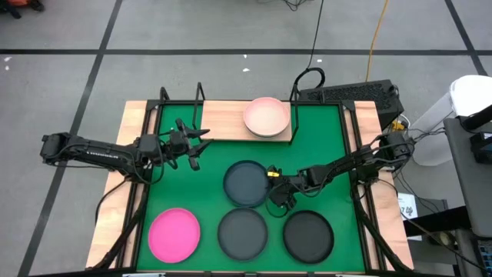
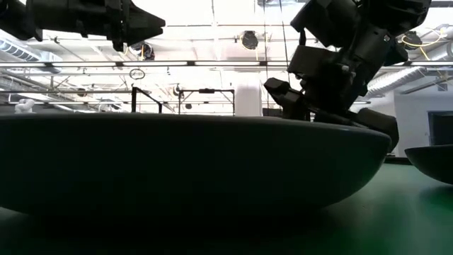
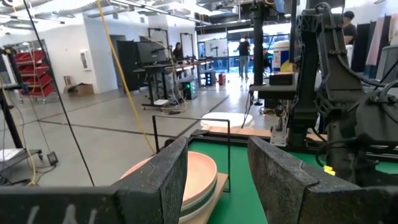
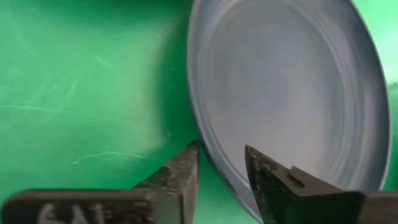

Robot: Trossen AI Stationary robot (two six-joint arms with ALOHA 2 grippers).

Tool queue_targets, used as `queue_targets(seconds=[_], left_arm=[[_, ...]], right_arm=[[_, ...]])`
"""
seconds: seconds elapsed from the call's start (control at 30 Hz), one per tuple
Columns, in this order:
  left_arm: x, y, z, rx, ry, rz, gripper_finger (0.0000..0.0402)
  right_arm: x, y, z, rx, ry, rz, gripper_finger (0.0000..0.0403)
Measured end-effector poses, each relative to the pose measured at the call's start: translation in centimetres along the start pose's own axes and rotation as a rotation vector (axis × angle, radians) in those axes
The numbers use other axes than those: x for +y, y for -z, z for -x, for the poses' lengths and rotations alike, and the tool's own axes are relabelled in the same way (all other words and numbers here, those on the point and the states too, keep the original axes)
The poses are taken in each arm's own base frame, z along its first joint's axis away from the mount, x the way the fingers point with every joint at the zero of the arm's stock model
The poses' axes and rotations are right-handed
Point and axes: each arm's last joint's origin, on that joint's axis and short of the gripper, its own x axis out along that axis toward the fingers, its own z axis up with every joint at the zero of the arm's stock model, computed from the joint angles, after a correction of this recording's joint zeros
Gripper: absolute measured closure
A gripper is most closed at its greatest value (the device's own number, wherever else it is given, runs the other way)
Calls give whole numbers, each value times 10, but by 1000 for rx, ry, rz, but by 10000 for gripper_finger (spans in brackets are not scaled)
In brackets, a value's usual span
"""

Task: Place and stack plates onto a shelf
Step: Put the blue plate on the shelf

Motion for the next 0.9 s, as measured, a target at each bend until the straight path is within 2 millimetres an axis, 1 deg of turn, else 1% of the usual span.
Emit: queue_targets(seconds=[0.27, 0.37, 0.43, 0.5, 0.6, 0.7, 0.8, 0.9], left_arm=[[0, 0, 0, 2, 0, 21, 227], [0, -1, 0, -5, -1, 28, 227], [0, -3, 0, -27, -3, 35, 227], [2, -7, 2, -55, -6, 40, 227], [4, -17, 4, -96, -11, 38, 227], [6, -28, 8, -143, -18, 31, 227], [9, -37, 12, -182, -24, 27, 227], [11, -44, 16, -213, -29, 33, 227]], right_arm=[[-1, 0, 0, 4, 3, -9, 393], [-3, -1, 4, 15, 53, 43, 398], [-6, -5, 10, 17, 105, 89, 400], [-14, -12, 19, -3, 180, 90, 401], [-32, -28, 34, -67, 276, 63, 401], [-55, -45, 47, -140, 366, 64, 402], [-87, -54, 57, -195, 455, 58, 402], [-124, -53, 65, -275, 506, 11, 402]])
